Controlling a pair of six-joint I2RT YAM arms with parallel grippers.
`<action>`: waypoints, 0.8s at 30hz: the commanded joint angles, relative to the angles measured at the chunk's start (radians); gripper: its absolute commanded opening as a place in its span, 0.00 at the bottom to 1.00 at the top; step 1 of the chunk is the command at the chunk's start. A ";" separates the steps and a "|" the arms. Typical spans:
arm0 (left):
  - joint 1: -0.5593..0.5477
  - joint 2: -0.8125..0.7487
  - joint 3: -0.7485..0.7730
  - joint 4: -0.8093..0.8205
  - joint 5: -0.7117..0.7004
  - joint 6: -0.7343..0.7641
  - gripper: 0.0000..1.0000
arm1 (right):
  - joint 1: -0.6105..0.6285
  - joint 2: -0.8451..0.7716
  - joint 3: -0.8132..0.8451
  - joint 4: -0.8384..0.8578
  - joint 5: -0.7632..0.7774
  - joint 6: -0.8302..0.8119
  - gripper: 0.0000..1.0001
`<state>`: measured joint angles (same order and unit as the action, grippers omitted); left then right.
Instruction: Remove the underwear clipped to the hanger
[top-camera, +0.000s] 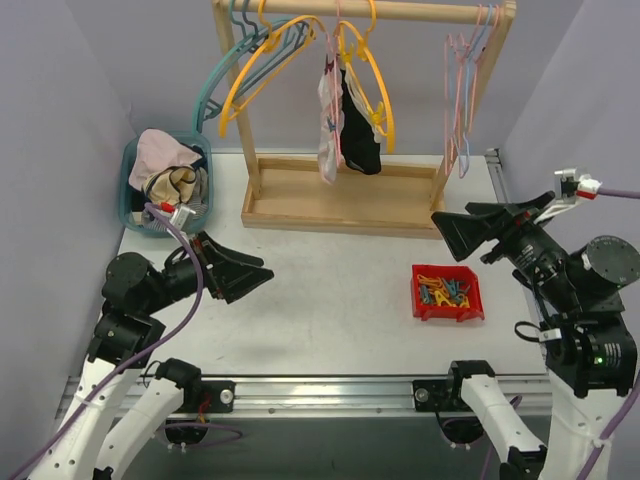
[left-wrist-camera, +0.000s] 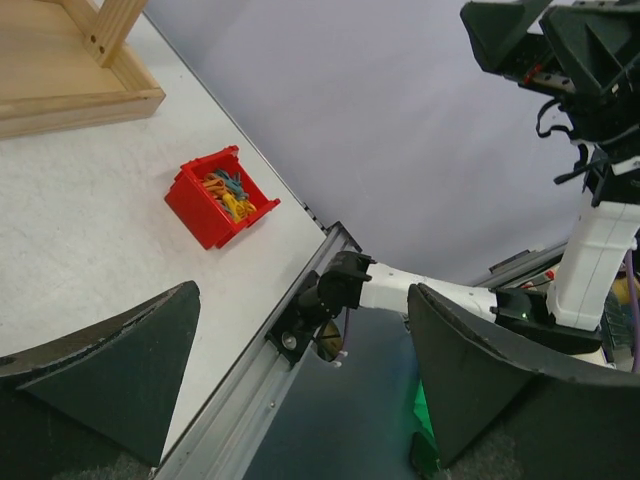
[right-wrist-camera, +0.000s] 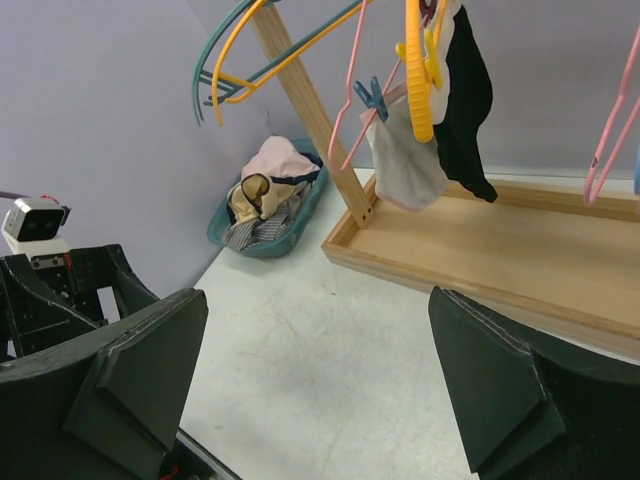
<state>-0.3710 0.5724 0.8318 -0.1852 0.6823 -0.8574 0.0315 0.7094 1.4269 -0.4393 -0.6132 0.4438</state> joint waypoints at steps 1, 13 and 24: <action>0.004 0.010 -0.003 0.058 0.049 0.032 0.94 | -0.008 0.085 0.033 0.163 -0.100 -0.024 1.00; 0.004 0.020 0.029 -0.013 0.062 0.159 0.94 | 0.152 0.558 0.476 0.068 0.392 -0.255 1.00; 0.006 0.021 -0.017 0.015 0.046 0.152 0.94 | 0.441 0.768 0.593 0.040 0.743 -0.494 0.97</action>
<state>-0.3710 0.5976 0.8204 -0.1997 0.7338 -0.7197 0.4541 1.4624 1.9591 -0.4179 0.0029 0.0315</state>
